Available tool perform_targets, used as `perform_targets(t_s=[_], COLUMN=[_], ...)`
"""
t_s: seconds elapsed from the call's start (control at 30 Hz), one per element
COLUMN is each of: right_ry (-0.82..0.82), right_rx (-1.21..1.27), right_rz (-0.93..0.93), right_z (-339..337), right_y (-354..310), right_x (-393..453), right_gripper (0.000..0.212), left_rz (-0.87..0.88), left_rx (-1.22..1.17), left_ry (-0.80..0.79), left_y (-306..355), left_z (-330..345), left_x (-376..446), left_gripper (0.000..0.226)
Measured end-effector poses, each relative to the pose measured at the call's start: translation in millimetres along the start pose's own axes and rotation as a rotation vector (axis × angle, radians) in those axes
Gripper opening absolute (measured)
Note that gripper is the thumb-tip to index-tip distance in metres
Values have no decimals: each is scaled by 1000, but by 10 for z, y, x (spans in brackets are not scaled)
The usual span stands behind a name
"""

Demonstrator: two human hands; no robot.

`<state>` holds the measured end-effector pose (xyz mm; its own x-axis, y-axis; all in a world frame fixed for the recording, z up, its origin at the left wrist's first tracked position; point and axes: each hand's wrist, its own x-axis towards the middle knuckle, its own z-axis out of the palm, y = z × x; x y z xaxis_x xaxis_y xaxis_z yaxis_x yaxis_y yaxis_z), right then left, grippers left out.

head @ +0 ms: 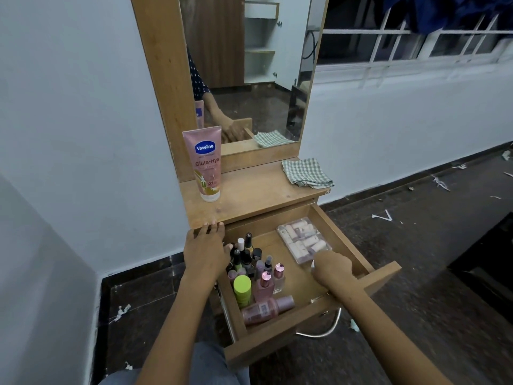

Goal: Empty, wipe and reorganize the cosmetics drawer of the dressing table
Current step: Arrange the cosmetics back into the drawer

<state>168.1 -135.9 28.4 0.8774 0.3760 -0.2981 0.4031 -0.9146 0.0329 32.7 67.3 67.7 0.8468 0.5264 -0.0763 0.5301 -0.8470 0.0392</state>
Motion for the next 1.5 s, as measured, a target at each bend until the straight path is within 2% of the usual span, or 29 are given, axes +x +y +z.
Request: perform_targets(t_s=[0.1, 0.3, 0.4, 0.5, 0.6, 0.7, 0.87, 1.0, 1.13, 1.3, 1.43, 1.5], right_ry=[158, 445, 495, 475, 496, 560, 629, 628, 620, 645, 646, 577], right_rx=[150, 635, 887, 1050, 1082, 1075, 1069, 1078, 1098, 1119, 1095, 1037], right_rz=[-144, -438, -467, -470, -446, -437, -436, -402, -426, -442, -447, -445], right_z=[-200, -624, -765, -854, -892, -915, -929, -932, -926, -894, -906, -903], right_y=[-257, -973, -1358, -1672, -1871, -1990, -2113, -2133, -2081, -1774, -1170, -796], right_x=[-36, 149, 292, 400, 464, 476, 463, 532, 556, 496, 375, 314], right_gripper=[31, 37, 51, 70, 88, 93, 83, 71, 69, 67, 66, 68], left_rz=[-3, -5, -8, -7, -3, -6, -4, 7, 3, 7, 14, 14], left_rx=[-23, -50, -45, -37, -33, -40, -34, -31, -23, -9, -21, -23], left_ry=[21, 42, 32, 20, 20, 17, 15, 15, 11, 13, 20, 18], left_y=[4, 5, 2, -4, -8, -11, -20, -26, -26, -20, -36, -38], left_z=[1, -16, -31, -51, -58, -54, -42, -48, -46, -49, -29, -19], left_x=[-11, -34, -26, -30, -16, -8, 1, 1, 2, -11, -3, 0], left_gripper=[55, 53, 54, 54, 55, 55, 54, 54, 55, 55, 55, 55])
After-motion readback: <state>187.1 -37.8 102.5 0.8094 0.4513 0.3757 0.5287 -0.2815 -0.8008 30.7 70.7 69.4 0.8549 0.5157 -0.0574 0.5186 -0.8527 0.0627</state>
